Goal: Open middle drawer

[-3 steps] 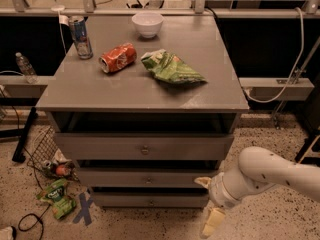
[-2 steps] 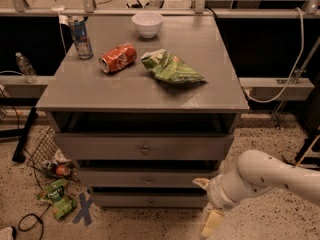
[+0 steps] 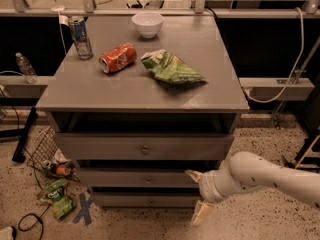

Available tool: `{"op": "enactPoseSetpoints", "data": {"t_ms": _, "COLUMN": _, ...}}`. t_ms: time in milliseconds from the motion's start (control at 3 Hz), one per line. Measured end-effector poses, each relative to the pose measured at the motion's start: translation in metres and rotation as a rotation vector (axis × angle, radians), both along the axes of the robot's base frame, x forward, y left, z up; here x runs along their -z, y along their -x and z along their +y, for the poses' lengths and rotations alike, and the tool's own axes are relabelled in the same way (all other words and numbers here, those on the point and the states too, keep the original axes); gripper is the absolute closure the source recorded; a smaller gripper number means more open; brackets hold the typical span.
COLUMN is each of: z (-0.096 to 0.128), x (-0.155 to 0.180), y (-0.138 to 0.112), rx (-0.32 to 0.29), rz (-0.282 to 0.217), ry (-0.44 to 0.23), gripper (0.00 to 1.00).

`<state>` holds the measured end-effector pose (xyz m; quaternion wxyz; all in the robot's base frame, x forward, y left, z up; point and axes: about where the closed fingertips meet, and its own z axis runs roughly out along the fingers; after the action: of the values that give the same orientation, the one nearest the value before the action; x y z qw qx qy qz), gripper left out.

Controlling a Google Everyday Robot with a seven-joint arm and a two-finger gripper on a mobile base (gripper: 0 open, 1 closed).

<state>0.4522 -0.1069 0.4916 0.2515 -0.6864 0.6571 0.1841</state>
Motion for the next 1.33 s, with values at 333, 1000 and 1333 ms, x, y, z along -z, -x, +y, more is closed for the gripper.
{"op": "enactPoseSetpoints", "data": {"t_ms": 333, "z": 0.010, "x": 0.008, "y": -0.021, "rx": -0.003, "rz": -0.069, "ry": -0.004, "gripper": 0.00}}
{"op": "enactPoseSetpoints", "data": {"t_ms": 1000, "z": 0.016, "x": 0.033, "y": -0.057, "rx": 0.065, "rz": -0.150, "ry": 0.042, "gripper": 0.00}}
{"op": "enactPoseSetpoints", "data": {"t_ms": 1333, "z": 0.015, "x": 0.038, "y": -0.065, "rx": 0.090, "rz": -0.174, "ry": 0.099, "gripper": 0.00}}
